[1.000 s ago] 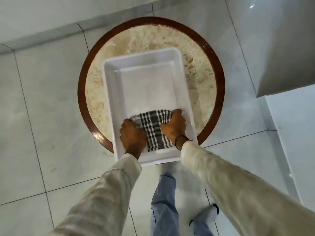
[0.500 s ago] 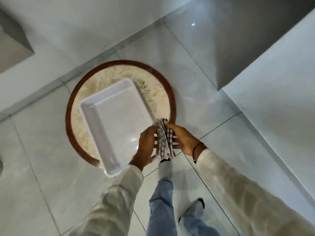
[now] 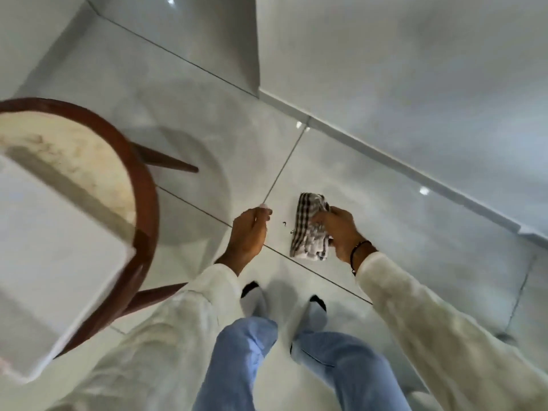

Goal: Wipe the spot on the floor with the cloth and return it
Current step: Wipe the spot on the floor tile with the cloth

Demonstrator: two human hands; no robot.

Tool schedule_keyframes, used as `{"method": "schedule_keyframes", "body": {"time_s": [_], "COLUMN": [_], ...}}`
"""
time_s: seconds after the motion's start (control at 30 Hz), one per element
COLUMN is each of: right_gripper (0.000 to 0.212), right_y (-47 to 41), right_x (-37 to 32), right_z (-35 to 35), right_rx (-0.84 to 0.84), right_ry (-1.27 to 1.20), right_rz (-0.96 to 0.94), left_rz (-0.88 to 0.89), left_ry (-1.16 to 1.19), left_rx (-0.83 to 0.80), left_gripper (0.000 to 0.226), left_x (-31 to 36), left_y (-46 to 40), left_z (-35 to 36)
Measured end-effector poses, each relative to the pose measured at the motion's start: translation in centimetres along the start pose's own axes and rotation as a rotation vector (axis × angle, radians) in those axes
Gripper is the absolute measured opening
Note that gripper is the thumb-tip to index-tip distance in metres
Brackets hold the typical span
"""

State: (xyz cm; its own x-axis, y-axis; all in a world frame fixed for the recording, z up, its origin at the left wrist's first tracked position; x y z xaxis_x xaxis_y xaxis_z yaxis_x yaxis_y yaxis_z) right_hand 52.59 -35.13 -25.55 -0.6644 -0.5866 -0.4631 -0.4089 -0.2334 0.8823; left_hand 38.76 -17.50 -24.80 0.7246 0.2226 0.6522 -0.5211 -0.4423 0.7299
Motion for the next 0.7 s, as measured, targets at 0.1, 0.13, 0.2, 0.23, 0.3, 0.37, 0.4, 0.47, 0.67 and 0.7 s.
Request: {"method": "schedule_keyframes", "body": {"time_s": [0.1,0.13,0.2,0.23,0.3,0.37,0.4,0.47,0.67,0.7], "right_gripper": [0.014,0.012,0.021,0.023,0.018,0.029,0.036,0.05,0.092,0.097], "right_y": [-7.9,-10.2,-16.0,-19.0,-24.3,-29.7,-31.9,-35.5,-40.8,-41.2], "right_x": [4.4,5.6,8.8,10.5,13.3,15.9,17.0,19.4,25.4,26.2], "right_z": [-4.7,-5.7,-6.7,-7.0,-7.0,-6.2,-5.7,-4.1,0.4,0.9], "right_rx": [0.191,0.238,0.274,0.283,0.303,0.33,0.347,0.342,0.369,0.355], "right_ry": [0.117,0.174,0.296,0.362,0.52,0.699,0.786,0.955,1.142,1.147], "right_rz": [-0.07,-0.105,-0.141,-0.145,-0.162,-0.196,-0.224,-0.282,-0.484,-0.496], "left_rz": [0.092,0.102,0.123,0.134,0.15,0.162,0.174,0.209,0.358,0.381], "left_ry": [-0.438,-0.531,-0.727,-0.817,-0.965,-1.082,-1.122,-1.185,-1.226,-1.217], "left_rx": [-0.015,-0.029,-0.051,-0.061,-0.068,-0.045,-0.028,0.017,0.236,0.274], "left_gripper": [0.044,0.048,0.055,0.057,0.061,0.064,0.065,0.067,0.071,0.071], "left_x": [-5.5,-7.4,-12.0,-14.3,-18.7,-23.3,-25.3,-28.6,-34.4,-34.7], "left_y": [-6.6,-8.7,-13.7,-16.3,-21.1,-25.9,-28.1,-31.7,-36.6,-36.8], "left_z": [3.6,4.5,6.7,7.7,9.1,10.2,10.6,11.1,12.2,12.3]}}
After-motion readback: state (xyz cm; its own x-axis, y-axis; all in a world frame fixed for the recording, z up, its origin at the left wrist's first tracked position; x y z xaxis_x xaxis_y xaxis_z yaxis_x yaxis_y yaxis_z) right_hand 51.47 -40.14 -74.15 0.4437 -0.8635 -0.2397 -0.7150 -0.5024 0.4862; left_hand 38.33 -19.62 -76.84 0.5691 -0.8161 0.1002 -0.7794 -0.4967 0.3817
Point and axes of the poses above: each hand's wrist, its own y-axis away from the middle knuckle, its own z-axis out of the palm, x = y × z, the point moved 8 cm from there along -y, towards the middle knuckle, and after that the axes turned 8 degrees about -x, right-handed, at the moved point
